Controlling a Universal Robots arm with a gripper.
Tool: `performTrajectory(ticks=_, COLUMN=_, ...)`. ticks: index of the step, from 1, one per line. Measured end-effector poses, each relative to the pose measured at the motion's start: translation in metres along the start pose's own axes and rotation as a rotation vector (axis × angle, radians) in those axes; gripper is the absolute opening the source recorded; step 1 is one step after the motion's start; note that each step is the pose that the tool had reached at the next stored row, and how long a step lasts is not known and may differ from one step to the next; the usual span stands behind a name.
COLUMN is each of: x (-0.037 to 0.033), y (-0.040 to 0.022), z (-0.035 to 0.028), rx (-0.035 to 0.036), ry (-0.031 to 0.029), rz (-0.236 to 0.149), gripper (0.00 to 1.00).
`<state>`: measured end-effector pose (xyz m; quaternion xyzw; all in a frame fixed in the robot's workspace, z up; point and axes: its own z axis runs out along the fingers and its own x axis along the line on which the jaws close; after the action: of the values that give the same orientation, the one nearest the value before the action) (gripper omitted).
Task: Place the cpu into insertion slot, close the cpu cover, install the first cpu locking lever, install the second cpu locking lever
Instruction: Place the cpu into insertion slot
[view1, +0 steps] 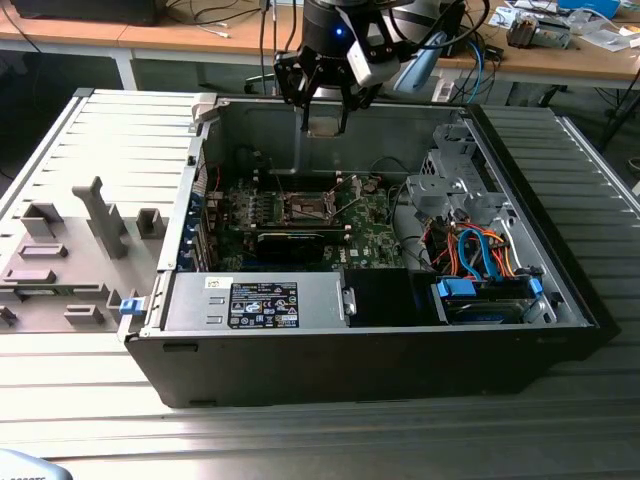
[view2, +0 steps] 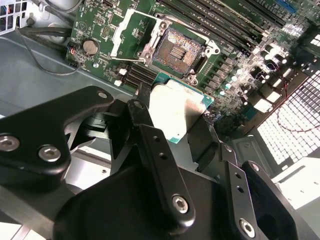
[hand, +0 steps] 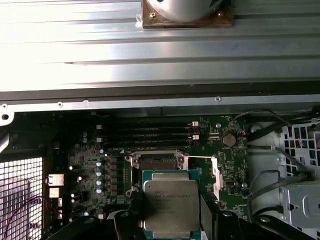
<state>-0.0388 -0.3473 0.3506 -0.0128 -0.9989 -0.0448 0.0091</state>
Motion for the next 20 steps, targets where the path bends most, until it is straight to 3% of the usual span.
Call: performTrajectory(ticks=20, x=-0.0001, y=-0.0004, z=0.0038, rx=0.0, ry=0.0, rz=0.0, gripper=0.54)
